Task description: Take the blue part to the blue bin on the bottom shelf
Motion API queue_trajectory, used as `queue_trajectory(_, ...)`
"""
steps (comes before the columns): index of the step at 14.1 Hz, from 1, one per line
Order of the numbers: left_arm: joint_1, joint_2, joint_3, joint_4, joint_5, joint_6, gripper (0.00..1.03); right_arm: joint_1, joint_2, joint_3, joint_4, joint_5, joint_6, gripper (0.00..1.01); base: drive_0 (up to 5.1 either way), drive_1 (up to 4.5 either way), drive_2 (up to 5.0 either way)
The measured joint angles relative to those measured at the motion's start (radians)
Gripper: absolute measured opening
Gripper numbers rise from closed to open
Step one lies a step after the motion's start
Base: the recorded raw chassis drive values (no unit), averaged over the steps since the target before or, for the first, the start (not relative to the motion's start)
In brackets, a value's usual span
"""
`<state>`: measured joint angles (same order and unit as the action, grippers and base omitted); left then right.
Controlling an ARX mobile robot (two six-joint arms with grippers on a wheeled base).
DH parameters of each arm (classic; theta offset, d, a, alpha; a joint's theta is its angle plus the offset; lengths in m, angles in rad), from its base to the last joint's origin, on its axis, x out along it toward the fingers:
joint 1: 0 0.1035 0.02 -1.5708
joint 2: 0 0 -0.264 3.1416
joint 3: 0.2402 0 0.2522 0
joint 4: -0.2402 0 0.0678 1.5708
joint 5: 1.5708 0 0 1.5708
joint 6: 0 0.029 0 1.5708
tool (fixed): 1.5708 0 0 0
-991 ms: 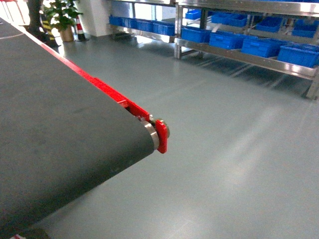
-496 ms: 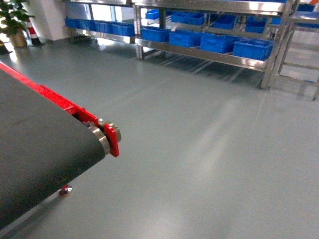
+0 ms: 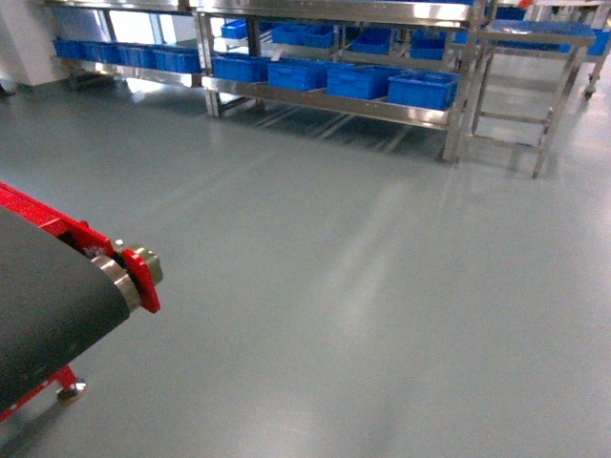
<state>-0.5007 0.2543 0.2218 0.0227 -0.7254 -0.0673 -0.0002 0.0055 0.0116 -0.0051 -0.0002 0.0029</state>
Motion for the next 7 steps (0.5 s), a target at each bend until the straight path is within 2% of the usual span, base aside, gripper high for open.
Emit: queue_trajectory(7, 0.0, 0.0, 0.0, 0.0, 0.0, 0.0, 0.44, 0.0, 0.0, 0.0, 0.0, 0.0, 0.0, 0.98, -1.5, -1.54, -1.5)
